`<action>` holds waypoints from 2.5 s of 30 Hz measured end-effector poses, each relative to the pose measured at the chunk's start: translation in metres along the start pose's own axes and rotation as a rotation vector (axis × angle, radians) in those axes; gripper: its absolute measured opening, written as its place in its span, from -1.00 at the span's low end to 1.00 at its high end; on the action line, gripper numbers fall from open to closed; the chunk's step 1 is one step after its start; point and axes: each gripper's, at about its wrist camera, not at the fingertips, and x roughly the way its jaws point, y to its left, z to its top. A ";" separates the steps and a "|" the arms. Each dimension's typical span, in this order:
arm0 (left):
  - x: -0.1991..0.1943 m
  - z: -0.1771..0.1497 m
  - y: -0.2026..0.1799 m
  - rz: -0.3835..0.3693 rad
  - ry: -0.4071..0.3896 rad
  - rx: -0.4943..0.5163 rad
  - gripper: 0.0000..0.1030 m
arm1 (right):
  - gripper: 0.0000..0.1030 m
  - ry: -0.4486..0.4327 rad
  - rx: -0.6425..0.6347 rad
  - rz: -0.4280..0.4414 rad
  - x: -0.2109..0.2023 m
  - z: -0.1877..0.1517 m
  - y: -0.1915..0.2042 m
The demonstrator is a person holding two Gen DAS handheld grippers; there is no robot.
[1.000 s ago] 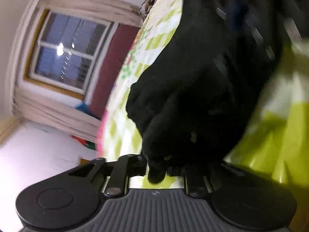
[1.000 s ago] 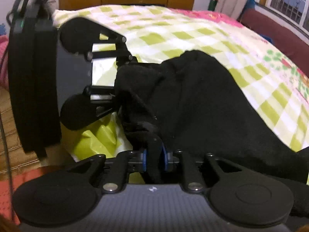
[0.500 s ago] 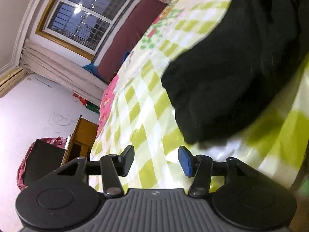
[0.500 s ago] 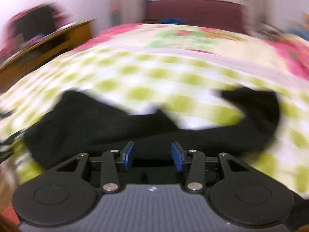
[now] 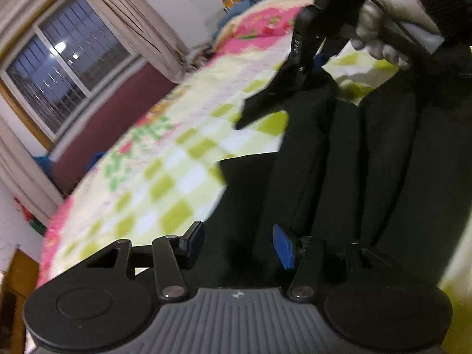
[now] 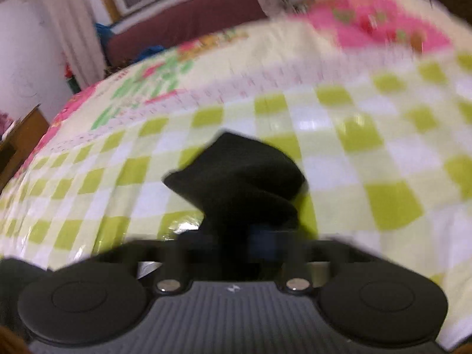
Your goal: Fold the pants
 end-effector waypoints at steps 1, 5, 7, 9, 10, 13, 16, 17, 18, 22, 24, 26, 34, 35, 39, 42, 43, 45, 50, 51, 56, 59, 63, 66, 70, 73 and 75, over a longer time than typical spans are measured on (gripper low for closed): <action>0.006 0.004 -0.004 -0.018 0.010 0.002 0.28 | -0.92 -0.013 0.016 0.027 -0.007 0.002 -0.003; 0.014 0.021 -0.013 -0.037 0.015 0.024 0.28 | -0.98 -0.134 0.086 0.195 -0.073 0.014 -0.015; 0.003 0.028 -0.020 -0.057 -0.009 0.035 0.28 | -0.98 -0.224 0.079 0.250 -0.119 0.017 -0.021; -0.007 0.034 -0.028 -0.058 -0.026 0.062 0.28 | -0.98 -0.288 0.093 0.279 -0.158 0.014 -0.027; -0.009 0.037 -0.032 -0.063 -0.033 0.074 0.28 | -0.98 -0.316 0.104 0.290 -0.177 0.008 -0.032; -0.019 0.042 -0.052 -0.091 -0.055 0.106 0.33 | -0.94 -0.345 0.102 0.245 -0.208 -0.017 -0.049; -0.015 0.047 -0.065 -0.111 -0.052 0.128 0.33 | -0.81 -0.252 0.060 0.121 -0.187 -0.036 -0.056; -0.017 0.048 -0.069 -0.112 -0.051 0.132 0.33 | -0.72 -0.222 0.053 0.113 -0.174 -0.040 -0.055; -0.019 0.049 -0.071 -0.111 -0.052 0.135 0.33 | -0.48 -0.208 0.045 0.104 -0.163 -0.042 -0.053; -0.017 0.049 -0.068 -0.111 -0.055 0.121 0.34 | 0.04 -0.184 -0.088 0.047 -0.113 -0.023 -0.022; -0.013 0.050 -0.065 -0.107 -0.059 0.098 0.34 | 0.10 -0.169 -0.201 0.007 -0.090 -0.007 -0.004; -0.006 0.049 -0.061 -0.102 -0.071 0.074 0.35 | 0.22 -0.140 -0.354 -0.054 -0.069 0.004 0.018; 0.021 0.049 -0.055 -0.154 -0.065 -0.001 0.37 | -0.89 0.113 -0.475 -0.200 0.043 0.042 0.039; 0.023 0.050 -0.056 -0.156 -0.063 -0.003 0.37 | -0.89 0.120 -0.389 -0.159 0.045 0.048 0.029; 0.023 0.054 -0.055 -0.155 -0.055 0.004 0.37 | -0.89 -0.031 -0.169 -0.010 -0.009 0.051 -0.001; 0.013 0.060 -0.058 -0.135 -0.081 0.031 0.37 | -0.89 -0.171 0.006 0.156 -0.090 0.038 -0.030; 0.008 0.062 -0.060 -0.130 -0.094 0.038 0.38 | -0.89 -0.212 0.035 0.184 -0.115 0.030 -0.037; -0.003 0.067 -0.065 -0.120 -0.125 0.051 0.39 | -0.88 -0.287 0.093 0.207 -0.167 0.008 -0.052; -0.025 0.077 -0.089 -0.155 -0.161 0.095 0.54 | -0.80 -0.333 0.154 0.100 -0.217 -0.055 -0.098; -0.025 0.077 -0.096 -0.158 -0.150 0.107 0.54 | -0.73 -0.311 0.188 0.070 -0.215 -0.072 -0.113; -0.026 0.066 -0.134 -0.197 -0.082 0.224 0.54 | -0.70 -0.161 0.382 0.015 -0.200 -0.126 -0.169; -0.029 0.062 -0.145 -0.183 -0.067 0.267 0.55 | -0.45 -0.187 0.363 0.063 -0.215 -0.139 -0.170; -0.029 0.067 -0.144 -0.189 -0.045 0.247 0.55 | -0.44 -0.298 0.410 0.023 -0.241 -0.150 -0.188; -0.029 0.069 -0.143 -0.185 -0.040 0.250 0.55 | -0.32 -0.396 0.468 -0.045 -0.258 -0.154 -0.210; -0.033 0.071 -0.146 -0.190 -0.041 0.275 0.55 | -0.26 -0.425 0.484 -0.015 -0.262 -0.156 -0.220; -0.029 0.074 -0.146 -0.189 -0.040 0.294 0.55 | -0.19 -0.394 0.402 0.126 -0.272 -0.161 -0.215; -0.029 0.074 -0.148 -0.193 -0.036 0.307 0.55 | -0.14 -0.434 0.458 0.131 -0.282 -0.171 -0.226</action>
